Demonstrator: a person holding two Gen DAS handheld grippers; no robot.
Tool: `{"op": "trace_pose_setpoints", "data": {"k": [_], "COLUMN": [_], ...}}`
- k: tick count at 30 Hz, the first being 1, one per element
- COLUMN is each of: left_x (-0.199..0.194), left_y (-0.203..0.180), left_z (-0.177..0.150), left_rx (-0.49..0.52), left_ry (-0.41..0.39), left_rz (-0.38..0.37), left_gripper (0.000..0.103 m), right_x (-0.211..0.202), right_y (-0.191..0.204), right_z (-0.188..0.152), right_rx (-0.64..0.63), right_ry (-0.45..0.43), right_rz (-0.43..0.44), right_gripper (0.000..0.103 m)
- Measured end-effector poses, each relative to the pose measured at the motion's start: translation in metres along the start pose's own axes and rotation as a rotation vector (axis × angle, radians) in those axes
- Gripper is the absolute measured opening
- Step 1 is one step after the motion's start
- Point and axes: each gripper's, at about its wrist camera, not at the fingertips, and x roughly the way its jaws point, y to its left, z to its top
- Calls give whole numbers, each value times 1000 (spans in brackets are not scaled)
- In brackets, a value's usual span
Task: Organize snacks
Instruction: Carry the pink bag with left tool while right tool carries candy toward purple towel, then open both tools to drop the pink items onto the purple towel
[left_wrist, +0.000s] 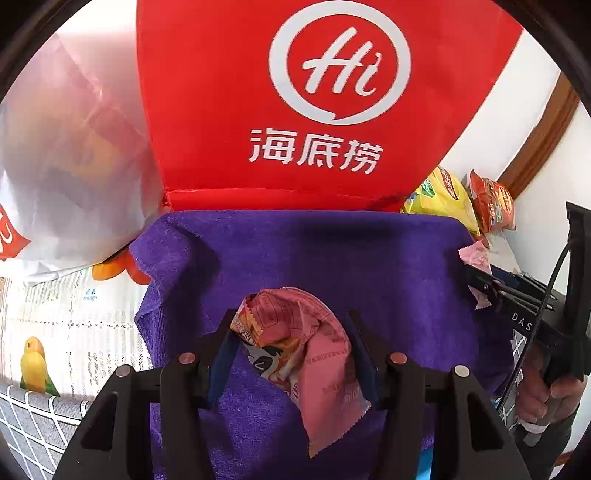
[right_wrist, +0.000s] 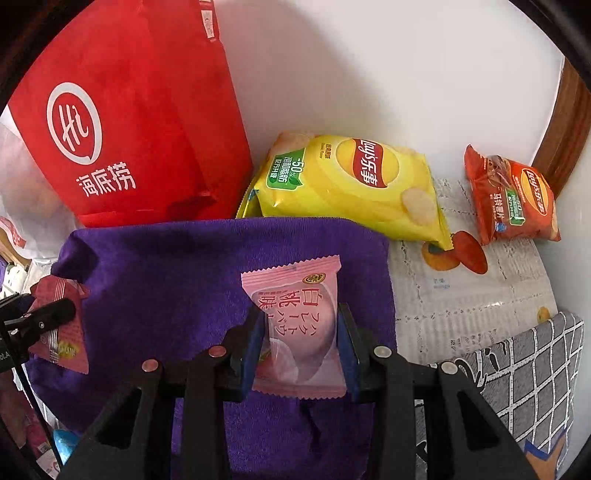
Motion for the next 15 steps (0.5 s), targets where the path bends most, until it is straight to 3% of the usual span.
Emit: {"op": "trace_pose_setpoints", "data": {"k": [9, 11, 15], "left_x": [3, 4, 1], "left_y": [2, 1, -4], "left_z": [1, 2, 3], "left_rx": [-2, 1, 30], "left_ry": [8, 12, -2], "left_rz": [12, 9, 40], "left_gripper": [55, 56, 73], "right_x": [2, 2, -2], "right_y": [-5, -5, -3], "right_z": [-1, -1, 0], "right_rx": [10, 10, -8], "right_ry": [6, 5, -12], "right_rz": [-8, -8, -18], "right_gripper": [39, 44, 56]}}
